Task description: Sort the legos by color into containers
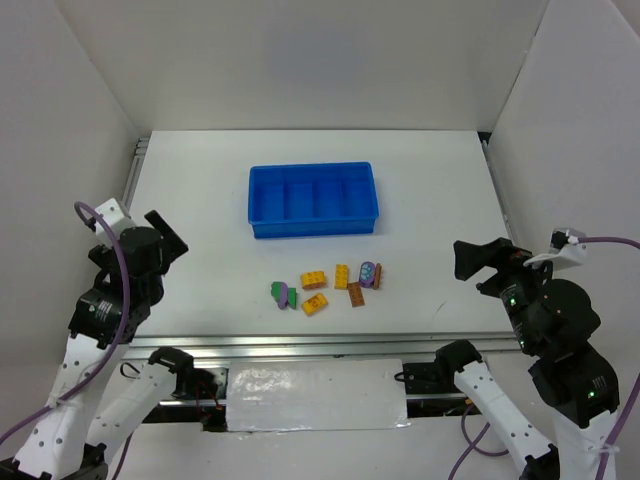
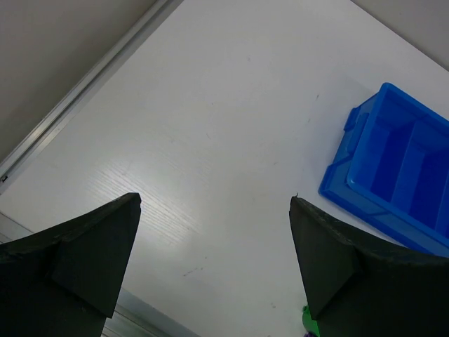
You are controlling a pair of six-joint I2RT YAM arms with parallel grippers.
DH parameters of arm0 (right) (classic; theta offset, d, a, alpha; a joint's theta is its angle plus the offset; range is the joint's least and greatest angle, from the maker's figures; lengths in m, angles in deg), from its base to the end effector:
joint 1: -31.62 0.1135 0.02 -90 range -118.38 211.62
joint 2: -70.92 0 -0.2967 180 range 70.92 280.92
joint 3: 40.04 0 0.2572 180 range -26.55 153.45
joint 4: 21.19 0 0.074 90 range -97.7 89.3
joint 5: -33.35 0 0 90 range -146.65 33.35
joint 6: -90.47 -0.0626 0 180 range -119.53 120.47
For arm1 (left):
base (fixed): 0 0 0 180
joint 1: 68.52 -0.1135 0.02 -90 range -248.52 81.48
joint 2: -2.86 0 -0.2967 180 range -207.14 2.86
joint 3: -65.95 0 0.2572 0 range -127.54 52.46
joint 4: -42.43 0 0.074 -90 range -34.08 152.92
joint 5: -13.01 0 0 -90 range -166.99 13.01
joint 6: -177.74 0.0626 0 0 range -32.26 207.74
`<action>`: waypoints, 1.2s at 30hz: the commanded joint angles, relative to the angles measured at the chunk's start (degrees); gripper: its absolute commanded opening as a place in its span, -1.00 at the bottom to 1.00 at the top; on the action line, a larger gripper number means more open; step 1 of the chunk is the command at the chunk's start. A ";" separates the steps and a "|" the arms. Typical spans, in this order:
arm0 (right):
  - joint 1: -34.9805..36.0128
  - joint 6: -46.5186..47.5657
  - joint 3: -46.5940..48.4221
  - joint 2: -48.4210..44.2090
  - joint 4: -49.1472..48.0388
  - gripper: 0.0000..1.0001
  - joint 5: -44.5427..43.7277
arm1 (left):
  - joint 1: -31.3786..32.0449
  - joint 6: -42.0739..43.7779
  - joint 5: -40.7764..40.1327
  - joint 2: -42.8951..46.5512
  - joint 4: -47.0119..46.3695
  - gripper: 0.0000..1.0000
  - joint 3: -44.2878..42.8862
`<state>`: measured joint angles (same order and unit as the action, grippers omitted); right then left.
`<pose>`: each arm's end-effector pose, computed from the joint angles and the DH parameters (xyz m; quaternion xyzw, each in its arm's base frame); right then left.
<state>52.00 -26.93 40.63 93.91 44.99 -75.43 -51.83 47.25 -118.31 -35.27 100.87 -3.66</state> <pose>0.0222 -0.0133 0.4270 0.1521 0.7395 0.1478 0.6389 0.1209 0.0069 0.3761 -0.3450 0.7425 0.0300 0.5735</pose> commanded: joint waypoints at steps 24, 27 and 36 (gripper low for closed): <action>0.45 -3.97 -5.64 5.22 -2.23 0.99 7.78 | -0.34 1.20 -0.61 1.22 -1.35 1.00 -0.31; 0.45 -7.75 -9.77 6.46 -5.21 0.99 11.92 | -0.34 1.91 0.62 1.21 -1.70 1.00 -0.48; 6.05 -17.77 -26.12 22.26 -20.60 0.99 12.76 | -0.34 3.05 2.56 1.66 -3.02 1.00 0.31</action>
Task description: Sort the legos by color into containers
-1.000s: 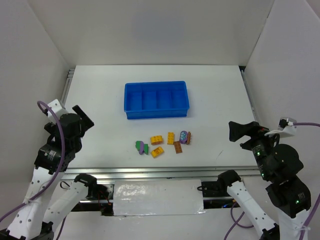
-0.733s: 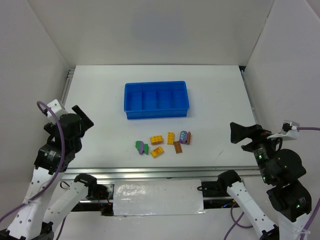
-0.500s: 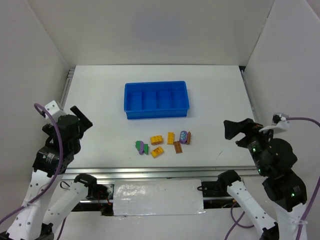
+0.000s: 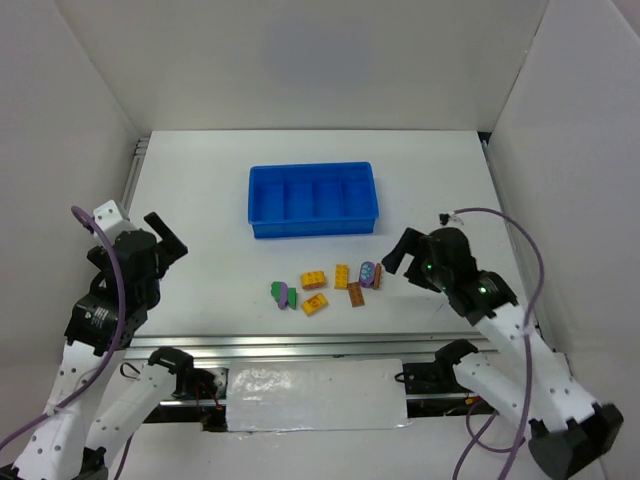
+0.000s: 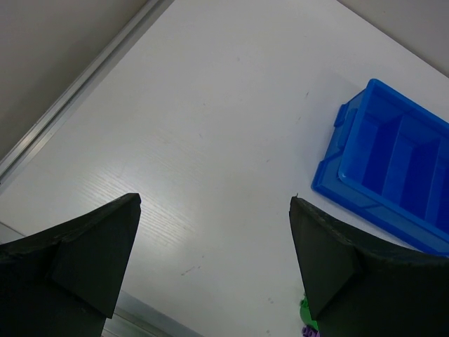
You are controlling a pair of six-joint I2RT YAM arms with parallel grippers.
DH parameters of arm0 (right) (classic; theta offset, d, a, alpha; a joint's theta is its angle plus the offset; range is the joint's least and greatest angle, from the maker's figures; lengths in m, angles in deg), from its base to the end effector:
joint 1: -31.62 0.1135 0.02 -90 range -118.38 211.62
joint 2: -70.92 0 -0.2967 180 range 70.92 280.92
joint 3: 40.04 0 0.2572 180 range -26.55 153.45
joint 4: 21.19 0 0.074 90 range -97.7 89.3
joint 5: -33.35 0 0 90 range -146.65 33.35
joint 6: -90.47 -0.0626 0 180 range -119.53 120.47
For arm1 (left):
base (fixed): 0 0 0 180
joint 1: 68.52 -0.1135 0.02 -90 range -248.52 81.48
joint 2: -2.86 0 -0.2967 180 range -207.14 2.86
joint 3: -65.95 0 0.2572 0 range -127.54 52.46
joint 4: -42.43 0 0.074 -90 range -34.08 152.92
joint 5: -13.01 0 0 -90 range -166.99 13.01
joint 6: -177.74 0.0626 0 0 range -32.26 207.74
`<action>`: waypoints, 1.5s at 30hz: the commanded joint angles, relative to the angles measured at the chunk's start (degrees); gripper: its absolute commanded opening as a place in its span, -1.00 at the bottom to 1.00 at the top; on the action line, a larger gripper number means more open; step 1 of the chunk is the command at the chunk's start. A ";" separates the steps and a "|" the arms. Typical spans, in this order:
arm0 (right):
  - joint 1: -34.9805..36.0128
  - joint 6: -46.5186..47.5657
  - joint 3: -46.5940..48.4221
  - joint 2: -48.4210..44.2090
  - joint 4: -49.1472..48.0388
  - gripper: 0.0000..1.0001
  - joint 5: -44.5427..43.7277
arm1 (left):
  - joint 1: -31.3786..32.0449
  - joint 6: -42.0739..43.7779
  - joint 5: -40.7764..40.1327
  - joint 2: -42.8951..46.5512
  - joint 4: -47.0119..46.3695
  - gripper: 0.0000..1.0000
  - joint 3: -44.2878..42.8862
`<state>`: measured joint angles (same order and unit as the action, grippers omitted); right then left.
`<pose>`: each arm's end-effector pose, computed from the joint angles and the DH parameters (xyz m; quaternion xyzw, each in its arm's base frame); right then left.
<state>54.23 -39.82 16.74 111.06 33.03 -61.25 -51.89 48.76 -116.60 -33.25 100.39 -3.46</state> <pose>0.1383 0.0522 0.2952 0.1553 0.8831 0.1995 0.3953 0.1133 0.0078 0.3786 -0.3329 0.7415 0.0154 0.5823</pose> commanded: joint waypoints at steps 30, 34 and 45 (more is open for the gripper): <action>15.09 -7.87 6.81 49.76 -13.93 0.61 -17.90 | -0.27 6.55 10.61 -4.40 -5.80 1.00 1.08; 15.09 -7.78 6.99 51.18 -14.19 0.48 -18.51 | -0.27 6.81 10.96 -4.49 -6.06 1.00 1.16; 14.92 -4.28 4.18 47.75 -18.23 0.25 -17.11 | -0.27 7.17 11.67 -5.10 -6.32 1.00 1.25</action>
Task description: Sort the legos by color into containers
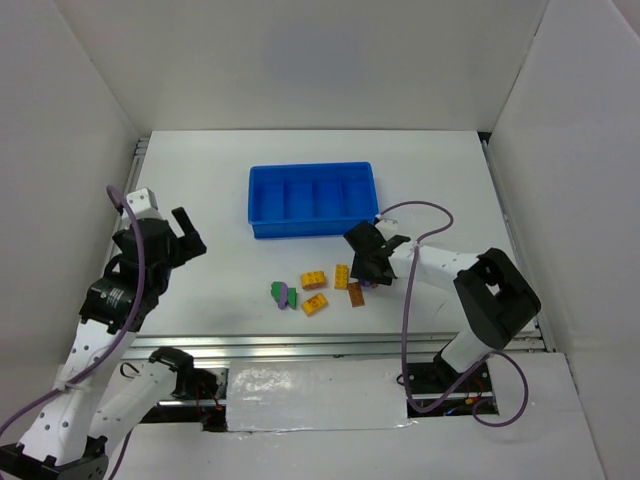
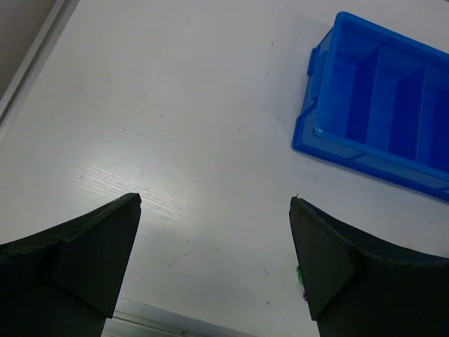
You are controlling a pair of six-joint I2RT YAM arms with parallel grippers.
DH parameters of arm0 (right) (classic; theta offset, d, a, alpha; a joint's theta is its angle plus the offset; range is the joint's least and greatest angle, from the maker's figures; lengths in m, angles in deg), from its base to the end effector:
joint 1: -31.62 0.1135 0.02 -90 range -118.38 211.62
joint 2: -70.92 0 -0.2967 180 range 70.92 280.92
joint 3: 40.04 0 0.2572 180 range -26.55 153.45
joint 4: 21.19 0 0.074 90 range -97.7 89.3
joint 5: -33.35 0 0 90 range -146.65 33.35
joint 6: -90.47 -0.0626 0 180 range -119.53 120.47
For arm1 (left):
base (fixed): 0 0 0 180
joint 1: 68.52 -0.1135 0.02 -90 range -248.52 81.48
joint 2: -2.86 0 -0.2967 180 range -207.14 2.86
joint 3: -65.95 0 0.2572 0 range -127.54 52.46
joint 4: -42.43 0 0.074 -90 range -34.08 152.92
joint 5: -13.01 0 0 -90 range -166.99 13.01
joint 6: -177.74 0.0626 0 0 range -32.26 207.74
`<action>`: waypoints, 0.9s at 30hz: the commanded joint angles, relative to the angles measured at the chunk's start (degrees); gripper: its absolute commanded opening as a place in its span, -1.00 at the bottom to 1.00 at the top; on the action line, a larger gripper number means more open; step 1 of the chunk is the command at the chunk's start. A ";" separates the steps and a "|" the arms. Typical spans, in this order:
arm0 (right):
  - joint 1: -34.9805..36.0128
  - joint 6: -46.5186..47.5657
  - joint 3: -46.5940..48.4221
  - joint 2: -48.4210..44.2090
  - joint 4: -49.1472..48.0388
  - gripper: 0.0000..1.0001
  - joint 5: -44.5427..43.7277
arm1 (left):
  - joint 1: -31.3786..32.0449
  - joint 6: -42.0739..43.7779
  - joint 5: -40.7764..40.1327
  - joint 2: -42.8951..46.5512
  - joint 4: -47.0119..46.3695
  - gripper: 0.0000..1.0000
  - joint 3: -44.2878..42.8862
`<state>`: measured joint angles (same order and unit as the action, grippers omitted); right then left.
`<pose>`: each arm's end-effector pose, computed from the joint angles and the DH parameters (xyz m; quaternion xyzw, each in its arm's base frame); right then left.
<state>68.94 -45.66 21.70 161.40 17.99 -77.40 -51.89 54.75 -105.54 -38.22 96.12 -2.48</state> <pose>0.2503 0.1629 0.1637 0.1085 0.9599 -0.0066 0.2582 0.1431 -0.0115 0.3694 -0.2459 0.7965 -0.0243 0.5518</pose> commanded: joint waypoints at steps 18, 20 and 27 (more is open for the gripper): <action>2.67 22.91 -2.46 -29.26 -8.98 -0.29 15.72 | -0.27 -0.49 29.83 -5.67 -5.83 1.00 -5.78; 3.46 27.31 -2.55 -32.63 -10.31 -0.27 24.91 | -0.19 -2.50 45.32 -8.57 -8.64 0.96 -6.15; 7.06 34.87 2.28 -33.53 -10.84 -0.24 40.26 | 5.51 -5.94 70.29 -19.37 -22.71 0.89 -6.32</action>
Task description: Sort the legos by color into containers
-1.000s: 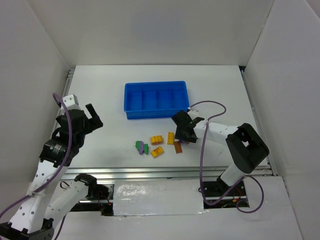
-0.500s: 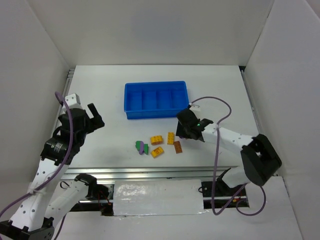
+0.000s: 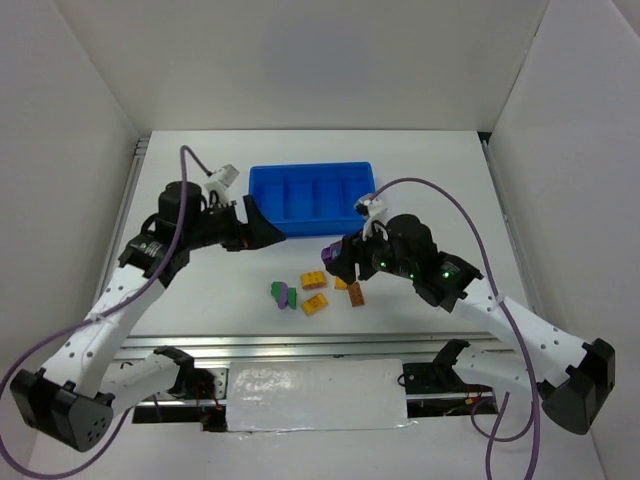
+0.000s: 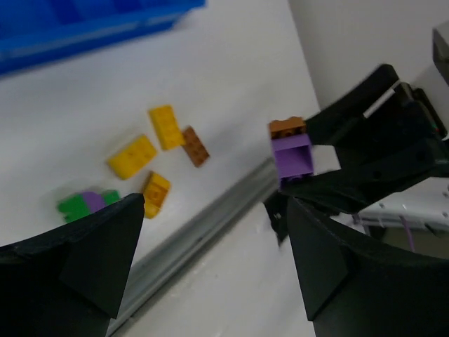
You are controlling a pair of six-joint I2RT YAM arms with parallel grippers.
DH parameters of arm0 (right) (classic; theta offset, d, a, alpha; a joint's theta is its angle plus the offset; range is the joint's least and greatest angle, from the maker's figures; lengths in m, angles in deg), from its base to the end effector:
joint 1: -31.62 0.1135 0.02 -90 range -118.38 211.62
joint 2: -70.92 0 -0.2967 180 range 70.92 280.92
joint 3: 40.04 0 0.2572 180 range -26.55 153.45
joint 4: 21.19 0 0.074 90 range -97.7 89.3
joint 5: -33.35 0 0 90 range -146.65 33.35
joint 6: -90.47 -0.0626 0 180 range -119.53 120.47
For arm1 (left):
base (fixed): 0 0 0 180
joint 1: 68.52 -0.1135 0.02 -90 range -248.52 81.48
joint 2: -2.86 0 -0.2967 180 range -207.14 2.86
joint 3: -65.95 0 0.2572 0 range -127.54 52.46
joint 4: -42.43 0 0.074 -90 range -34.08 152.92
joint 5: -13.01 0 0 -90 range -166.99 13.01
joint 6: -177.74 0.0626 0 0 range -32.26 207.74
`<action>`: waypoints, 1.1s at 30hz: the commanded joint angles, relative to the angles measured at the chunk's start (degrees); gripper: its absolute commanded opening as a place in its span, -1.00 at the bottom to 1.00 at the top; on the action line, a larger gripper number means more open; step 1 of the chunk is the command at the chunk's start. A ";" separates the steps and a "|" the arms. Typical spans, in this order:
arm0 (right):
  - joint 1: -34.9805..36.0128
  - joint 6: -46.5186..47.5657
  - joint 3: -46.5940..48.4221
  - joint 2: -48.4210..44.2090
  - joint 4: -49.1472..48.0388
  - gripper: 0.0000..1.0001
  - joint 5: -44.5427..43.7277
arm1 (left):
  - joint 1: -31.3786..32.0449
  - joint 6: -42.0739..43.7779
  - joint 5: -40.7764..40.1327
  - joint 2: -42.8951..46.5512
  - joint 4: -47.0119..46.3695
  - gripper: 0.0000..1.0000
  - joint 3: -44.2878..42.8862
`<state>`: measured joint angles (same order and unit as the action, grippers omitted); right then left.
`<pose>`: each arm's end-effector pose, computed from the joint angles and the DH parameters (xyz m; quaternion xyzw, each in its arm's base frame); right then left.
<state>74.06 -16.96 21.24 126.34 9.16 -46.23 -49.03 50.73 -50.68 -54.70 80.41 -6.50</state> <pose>0.1627 0.1641 0.3278 -0.2293 0.8070 0.3351 0.4288 0.2067 -0.1026 0.3790 0.0003 0.8221 -0.4213 0.3830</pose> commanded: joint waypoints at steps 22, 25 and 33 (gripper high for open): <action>8.89 11.89 8.46 6.63 -2.89 -0.21 3.30 | 13.56 -11.32 13.07 -10.20 -17.01 0.52 4.38; 8.81 11.89 8.11 6.90 -3.67 -0.21 -0.12 | 14.26 -10.89 11.76 -11.25 -16.32 0.36 3.24; 8.80 12.07 7.58 7.16 -6.14 -0.20 -1.44 | 14.26 -11.50 11.49 -14.16 -17.28 -0.59 2.36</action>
<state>82.62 -4.57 26.71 133.80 8.79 -47.63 -35.00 37.70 -40.15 -67.92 65.37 -2.63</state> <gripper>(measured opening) 0.621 0.505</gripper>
